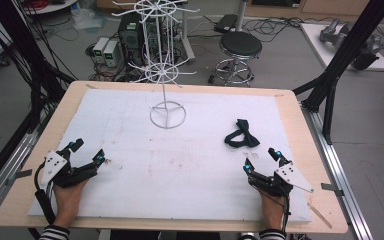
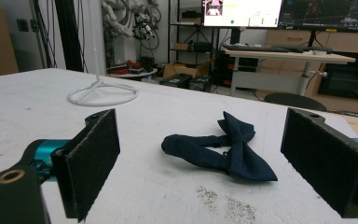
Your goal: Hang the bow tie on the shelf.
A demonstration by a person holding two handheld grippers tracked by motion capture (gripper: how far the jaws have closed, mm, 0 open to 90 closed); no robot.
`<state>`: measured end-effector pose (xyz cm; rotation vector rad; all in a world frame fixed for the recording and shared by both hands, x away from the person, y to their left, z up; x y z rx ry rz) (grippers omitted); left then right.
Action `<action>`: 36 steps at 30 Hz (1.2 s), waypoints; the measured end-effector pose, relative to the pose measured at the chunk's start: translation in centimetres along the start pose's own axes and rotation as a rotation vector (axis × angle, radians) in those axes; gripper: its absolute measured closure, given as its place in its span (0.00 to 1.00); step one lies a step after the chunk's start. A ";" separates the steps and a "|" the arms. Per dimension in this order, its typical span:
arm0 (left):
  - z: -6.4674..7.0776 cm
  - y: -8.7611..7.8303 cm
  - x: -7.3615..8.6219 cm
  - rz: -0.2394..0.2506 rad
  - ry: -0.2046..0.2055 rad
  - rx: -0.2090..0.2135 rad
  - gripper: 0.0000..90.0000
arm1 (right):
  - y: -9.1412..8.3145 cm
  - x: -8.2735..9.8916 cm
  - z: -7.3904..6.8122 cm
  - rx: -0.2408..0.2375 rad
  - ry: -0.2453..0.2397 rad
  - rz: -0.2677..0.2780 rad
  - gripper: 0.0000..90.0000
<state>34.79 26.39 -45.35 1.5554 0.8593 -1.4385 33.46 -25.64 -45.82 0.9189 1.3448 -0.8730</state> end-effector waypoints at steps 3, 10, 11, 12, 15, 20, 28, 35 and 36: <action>0.0 0.0 0.0 -0.002 -0.001 -0.001 0.18 | 0.1 0.1 0.0 -0.008 -0.003 -0.018 0.12; 0.0 0.0 0.0 -0.006 0.001 -0.003 0.18 | 0.4 0.1 0.1 -0.014 0.000 -0.065 0.12; 0.0 0.0 0.0 -0.006 0.001 -0.003 0.18 | 0.4 0.0 0.1 -0.018 0.007 -0.076 0.12; 0.0 0.0 0.0 -0.006 0.002 -0.003 0.18 | 0.6 -0.2 0.1 -0.033 0.012 -0.091 0.12; 0.0 0.0 0.0 -0.005 0.003 -0.003 0.18 | 0.8 -0.5 0.0 -0.041 0.016 -0.108 0.12; 0.0 0.0 0.0 -0.006 0.004 -0.003 0.18 | 1.8 -1.5 -0.4 -0.081 0.005 -0.162 0.12; 0.0 0.0 0.0 -0.006 0.001 -0.004 0.18 | 3.8 -2.7 -0.7 -0.127 -0.033 -0.277 0.12; -0.1 0.0 0.0 -0.006 0.000 -0.004 0.18 | 5.8 -3.1 -1.0 -0.176 -0.057 -0.387 0.12; -0.1 0.0 0.0 -0.006 0.000 -0.004 0.18 | 6.0 -3.2 -1.1 -0.187 -0.056 -0.400 0.12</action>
Point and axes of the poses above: each handheld gripper's, and its own axes: y roughly forward along the jaws, x roughly out of its underside, z roughly to its right, the point moved 8 cm from there along y, roughly forward along the jaws, and after that the axes turned 6 degrees about z, right-handed, at the moved point
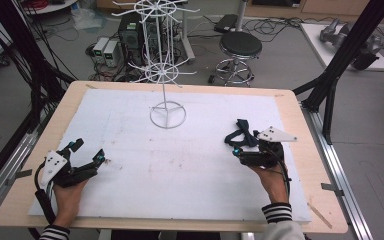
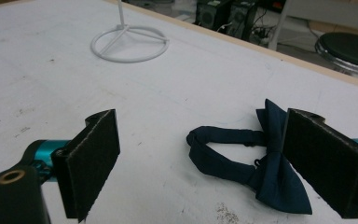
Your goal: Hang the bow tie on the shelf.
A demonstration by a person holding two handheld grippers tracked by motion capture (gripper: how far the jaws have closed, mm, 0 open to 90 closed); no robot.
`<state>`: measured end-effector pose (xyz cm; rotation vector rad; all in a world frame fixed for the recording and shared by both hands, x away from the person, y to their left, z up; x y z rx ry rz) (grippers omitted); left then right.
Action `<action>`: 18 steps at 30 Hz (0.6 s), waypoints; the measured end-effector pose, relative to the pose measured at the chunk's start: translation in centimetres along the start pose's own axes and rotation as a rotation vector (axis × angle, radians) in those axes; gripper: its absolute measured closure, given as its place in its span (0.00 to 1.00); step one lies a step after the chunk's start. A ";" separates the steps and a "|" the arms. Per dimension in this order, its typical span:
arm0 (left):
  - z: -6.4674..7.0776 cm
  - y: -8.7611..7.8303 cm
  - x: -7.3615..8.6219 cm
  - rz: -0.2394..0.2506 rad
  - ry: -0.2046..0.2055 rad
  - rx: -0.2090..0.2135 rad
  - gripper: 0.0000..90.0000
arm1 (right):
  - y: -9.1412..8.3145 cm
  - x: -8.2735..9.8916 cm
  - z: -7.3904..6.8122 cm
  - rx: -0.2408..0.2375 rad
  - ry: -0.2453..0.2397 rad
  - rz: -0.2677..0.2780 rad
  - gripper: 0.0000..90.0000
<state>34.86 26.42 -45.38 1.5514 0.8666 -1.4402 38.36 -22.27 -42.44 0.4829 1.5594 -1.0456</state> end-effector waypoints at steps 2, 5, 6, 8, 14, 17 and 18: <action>0.0 0.0 0.0 0.001 -0.003 0.000 0.18 | 0.2 -0.1 0.1 -0.008 -0.010 -0.012 0.12; 0.0 0.0 0.0 0.001 -0.005 0.000 0.18 | 1.1 -0.3 0.1 -0.026 -0.024 -0.073 0.12; 0.0 0.0 0.0 0.001 -0.005 0.000 0.18 | 1.3 -0.4 0.2 -0.028 -0.029 -0.085 0.12; 0.0 0.0 0.0 0.001 -0.005 0.000 0.18 | 1.7 -0.5 0.2 -0.031 -0.030 -0.101 0.12; 0.0 0.0 0.0 -0.001 -0.006 0.001 0.18 | 2.7 -0.4 0.6 -0.039 -0.027 -0.161 0.12; 0.0 0.0 0.0 -0.001 -0.004 0.001 0.18 | 3.2 -0.4 0.8 -0.049 -0.032 -0.202 0.13; 0.0 0.0 0.0 0.000 -0.007 0.001 0.18 | 3.4 -0.5 0.8 -0.054 -0.034 -0.213 0.14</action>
Point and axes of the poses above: each handheld gripper's, and its own axes: y roughly forward along the jaws, x roughly out of its underside, z roughly to its right, the point moved 8 cm from there along y, roughly forward along the jaws, and after that the axes turned 6 degrees about z, right-handed, at the moved point
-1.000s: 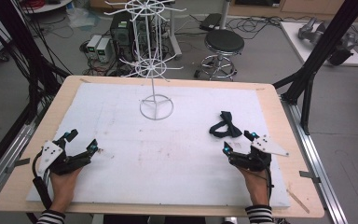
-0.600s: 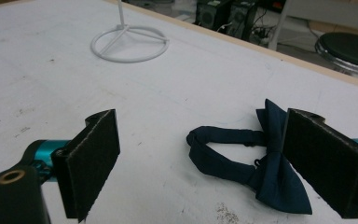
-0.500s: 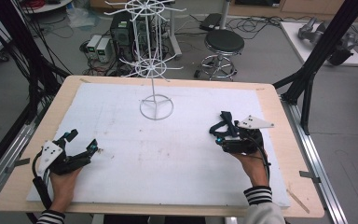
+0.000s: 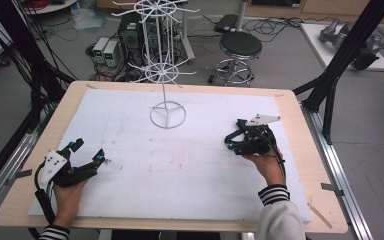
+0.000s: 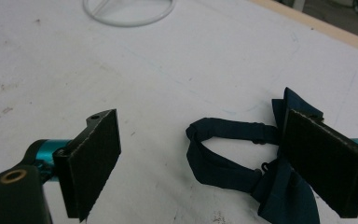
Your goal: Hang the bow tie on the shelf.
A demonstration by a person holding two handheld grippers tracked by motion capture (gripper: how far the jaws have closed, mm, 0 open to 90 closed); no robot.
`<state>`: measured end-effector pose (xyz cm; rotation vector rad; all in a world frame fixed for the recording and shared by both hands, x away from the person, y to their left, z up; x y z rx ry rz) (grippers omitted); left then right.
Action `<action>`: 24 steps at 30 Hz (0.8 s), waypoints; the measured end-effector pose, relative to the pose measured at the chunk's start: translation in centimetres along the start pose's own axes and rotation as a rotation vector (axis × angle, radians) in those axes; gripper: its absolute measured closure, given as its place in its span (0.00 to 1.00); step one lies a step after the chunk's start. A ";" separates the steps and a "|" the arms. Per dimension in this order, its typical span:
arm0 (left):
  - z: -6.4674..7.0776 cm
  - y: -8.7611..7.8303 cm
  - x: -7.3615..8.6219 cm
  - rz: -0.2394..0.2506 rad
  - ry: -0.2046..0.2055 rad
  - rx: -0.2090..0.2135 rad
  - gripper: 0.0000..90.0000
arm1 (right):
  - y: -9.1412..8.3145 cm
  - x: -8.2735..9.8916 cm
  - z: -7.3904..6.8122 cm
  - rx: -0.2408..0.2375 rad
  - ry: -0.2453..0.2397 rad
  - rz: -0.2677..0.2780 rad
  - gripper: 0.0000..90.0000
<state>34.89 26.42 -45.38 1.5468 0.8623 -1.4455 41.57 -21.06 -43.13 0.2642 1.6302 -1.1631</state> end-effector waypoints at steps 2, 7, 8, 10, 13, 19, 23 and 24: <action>0.0 0.0 0.0 0.000 0.002 0.000 0.18 | 0.2 -0.3 0.0 -0.018 -0.004 -0.011 0.18; 0.0 0.0 0.0 -0.001 0.000 -0.001 0.18 | 1.2 -0.6 -0.1 -0.044 -0.013 -0.082 0.18; 0.0 0.0 0.0 -0.001 0.001 0.001 0.18 | 1.4 -0.5 -0.1 -0.046 -0.017 -0.090 0.18; 0.0 0.0 0.0 -0.001 -0.001 0.001 0.18 | 1.5 -0.5 -0.1 -0.042 -0.018 -0.102 0.18; 0.0 0.0 0.0 -0.001 0.001 0.001 0.18 | 2.2 0.0 0.0 -0.045 -0.053 -0.161 0.22; 0.0 0.0 0.0 -0.001 0.000 0.001 0.18 | 2.9 0.5 0.1 -0.044 -0.064 -0.210 0.24; 0.0 0.0 0.0 0.000 0.002 -0.001 0.18 | 3.2 0.8 0.1 -0.051 -0.077 -0.253 0.30; 0.0 0.0 0.0 0.000 0.001 0.000 0.18 | 3.3 1.0 0.1 -0.058 -0.091 -0.279 0.32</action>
Point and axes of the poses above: each handheld gripper's, and its own axes: y roughly forward along the jaws, x roughly out of its underside, z roughly to its right, the point moved 8 cm from there along y, roughly forward along the jaws, and after that the axes turned 6 degrees about z, right-handed, at the moved point
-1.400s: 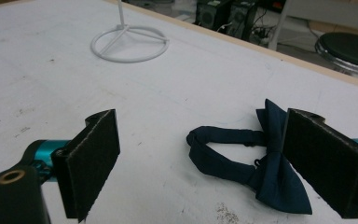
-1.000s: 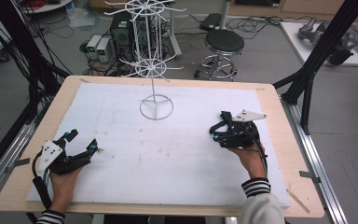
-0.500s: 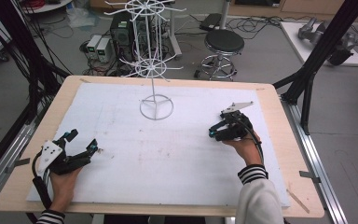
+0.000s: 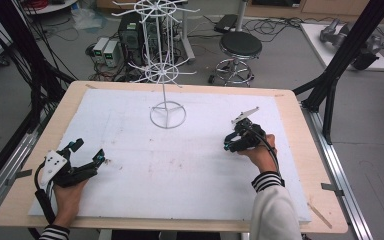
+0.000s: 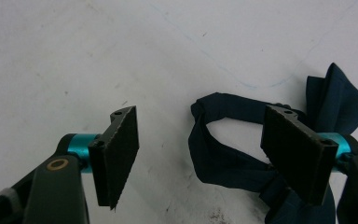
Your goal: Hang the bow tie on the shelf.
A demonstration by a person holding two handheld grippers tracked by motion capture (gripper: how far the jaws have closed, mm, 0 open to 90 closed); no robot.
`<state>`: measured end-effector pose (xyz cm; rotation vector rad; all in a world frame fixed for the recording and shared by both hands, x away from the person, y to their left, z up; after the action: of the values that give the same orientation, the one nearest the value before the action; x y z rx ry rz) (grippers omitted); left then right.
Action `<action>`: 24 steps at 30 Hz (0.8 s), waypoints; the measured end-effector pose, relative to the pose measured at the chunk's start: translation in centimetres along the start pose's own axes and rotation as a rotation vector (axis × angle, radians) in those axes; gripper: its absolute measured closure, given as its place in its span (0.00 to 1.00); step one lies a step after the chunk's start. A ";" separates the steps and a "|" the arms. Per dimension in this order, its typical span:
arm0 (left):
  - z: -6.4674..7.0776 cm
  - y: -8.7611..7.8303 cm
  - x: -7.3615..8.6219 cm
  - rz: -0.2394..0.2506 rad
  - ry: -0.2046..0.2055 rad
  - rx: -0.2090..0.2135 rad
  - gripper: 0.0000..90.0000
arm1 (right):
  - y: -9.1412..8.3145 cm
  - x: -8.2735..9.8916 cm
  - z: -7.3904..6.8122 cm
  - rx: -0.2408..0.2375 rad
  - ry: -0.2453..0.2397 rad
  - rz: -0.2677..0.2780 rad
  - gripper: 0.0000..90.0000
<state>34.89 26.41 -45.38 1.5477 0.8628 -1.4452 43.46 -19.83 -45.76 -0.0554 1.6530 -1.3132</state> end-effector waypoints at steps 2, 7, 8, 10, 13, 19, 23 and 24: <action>0.0 0.0 0.0 0.000 0.000 0.000 0.18 | 0.1 0.0 0.0 -0.004 -0.008 -0.013 0.34; 0.0 0.0 0.0 0.000 0.001 -0.001 0.18 | 0.8 0.1 0.0 -0.009 -0.022 -0.051 0.42; 0.0 0.0 0.0 0.000 0.001 -0.001 0.18 | 0.8 0.1 0.0 -0.009 -0.022 -0.051 0.42; 0.0 0.0 0.0 0.001 0.000 -0.001 0.18 | 1.0 0.3 0.1 -0.008 -0.030 -0.069 0.43; 0.0 0.0 0.0 0.001 0.000 0.000 0.18 | 1.2 0.6 0.1 -0.006 -0.029 -0.095 0.48; 0.0 0.0 0.0 0.002 0.002 0.000 0.18 | 1.4 0.8 0.6 0.005 -0.013 -0.102 0.57; 0.0 0.0 0.0 0.002 0.002 0.000 0.18 | 1.6 1.2 0.8 0.015 -0.018 -0.127 0.61; 0.0 0.0 0.0 0.001 0.003 0.000 0.18 | 1.6 1.2 0.8 0.015 -0.018 -0.127 0.61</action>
<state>34.86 26.44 -45.38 1.5498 0.8636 -1.4428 44.19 -20.39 -47.64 -0.1647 1.6461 -1.4163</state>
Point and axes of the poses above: each handheld gripper's, and its own axes: y roughly forward along the jaws, x roughly out of its underside, z roughly to its right, the point moved 8 cm from there along y, roughly forward along the jaws, and after that the axes turned 6 degrees about z, right-handed, at the moved point
